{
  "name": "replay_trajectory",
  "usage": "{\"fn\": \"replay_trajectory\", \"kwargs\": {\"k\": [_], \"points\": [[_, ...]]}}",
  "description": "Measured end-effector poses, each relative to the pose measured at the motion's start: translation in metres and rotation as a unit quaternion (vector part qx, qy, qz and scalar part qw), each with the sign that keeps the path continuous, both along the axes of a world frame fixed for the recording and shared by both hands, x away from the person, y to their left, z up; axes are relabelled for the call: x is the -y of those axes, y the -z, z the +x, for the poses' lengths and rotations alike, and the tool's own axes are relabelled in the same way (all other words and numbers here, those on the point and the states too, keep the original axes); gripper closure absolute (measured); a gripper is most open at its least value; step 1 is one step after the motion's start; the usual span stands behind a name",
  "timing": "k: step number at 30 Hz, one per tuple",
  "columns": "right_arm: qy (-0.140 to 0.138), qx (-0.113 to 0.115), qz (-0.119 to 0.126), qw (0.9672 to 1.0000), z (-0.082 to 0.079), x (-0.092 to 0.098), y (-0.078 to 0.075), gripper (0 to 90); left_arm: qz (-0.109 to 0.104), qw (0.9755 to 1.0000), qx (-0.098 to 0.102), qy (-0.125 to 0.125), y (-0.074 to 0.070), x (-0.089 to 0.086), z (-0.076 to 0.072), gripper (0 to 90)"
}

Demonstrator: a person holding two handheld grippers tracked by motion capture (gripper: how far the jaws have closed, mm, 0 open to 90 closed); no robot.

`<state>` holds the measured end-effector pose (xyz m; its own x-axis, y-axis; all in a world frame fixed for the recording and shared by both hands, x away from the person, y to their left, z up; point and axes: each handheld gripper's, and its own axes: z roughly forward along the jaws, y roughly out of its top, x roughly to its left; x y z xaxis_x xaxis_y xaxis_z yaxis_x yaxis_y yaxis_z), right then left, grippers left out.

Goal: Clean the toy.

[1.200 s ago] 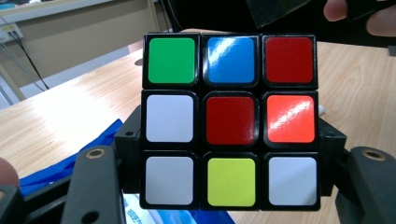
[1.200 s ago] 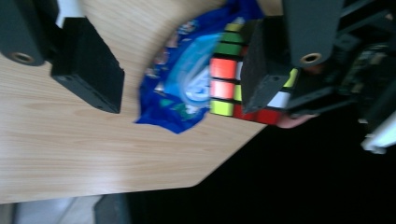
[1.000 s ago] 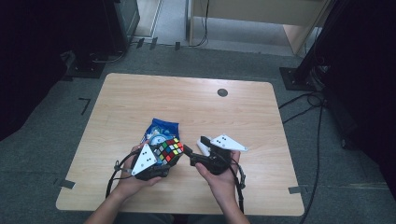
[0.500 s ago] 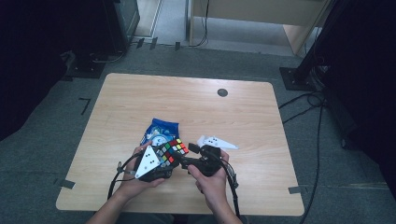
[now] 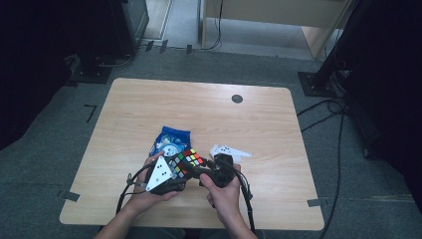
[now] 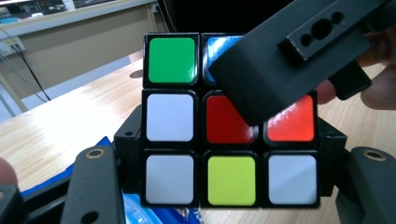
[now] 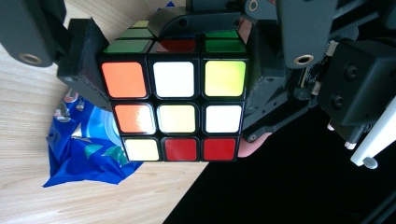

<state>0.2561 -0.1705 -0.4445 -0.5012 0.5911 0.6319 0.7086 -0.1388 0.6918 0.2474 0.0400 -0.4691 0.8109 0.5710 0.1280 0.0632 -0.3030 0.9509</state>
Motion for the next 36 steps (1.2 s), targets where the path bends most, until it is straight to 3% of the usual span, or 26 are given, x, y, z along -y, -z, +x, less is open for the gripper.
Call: {"fn": "replay_trajectory", "kwargs": {"k": [3,5,8,10,11,15,25,36], "points": [[0.018,0.0,0.002,0.9998,0.004,0.01,-0.003,34.6,0.003,0.9998,-0.008,0.017,0.0,-0.005,0.002,32.0],[0.031,0.0,0.027,0.9992,0.01,0.03,-0.011,34.6,0.014,0.9997,-0.01,0.019,0.002,-0.009,0.005,30.7],[0.03,0.002,0.034,0.999,0.011,0.039,-0.017,34.6,0.018,0.9996,-0.01,0.017,0.003,-0.009,0.006,30.8],[0.014,0.002,0.034,0.9993,0.012,0.043,-0.021,34.6,0.023,0.9996,-0.004,0.014,0.003,-0.008,0.006,31.0],[-0.012,-0.005,0.023,0.9996,0.012,0.041,-0.023,34.6,0.021,0.9997,-0.001,0.012,0.002,-0.008,0.006,31.1],[-0.047,-0.014,0.012,0.9987,0.012,0.031,-0.022,34.6,0.022,0.9996,0.011,0.016,-0.002,-0.008,0.003,30.1],[-0.047,-0.033,0.018,0.9982,0.015,0.027,-0.018,34.5,0.042,0.9984,0.031,0.024,-0.004,-0.002,0.0,22.1],[-0.069,-0.048,0.0,0.9965,0.015,0.018,-0.013,34.5,0.049,0.9974,0.038,0.036,-0.003,0.005,-0.004,18.4]]}}
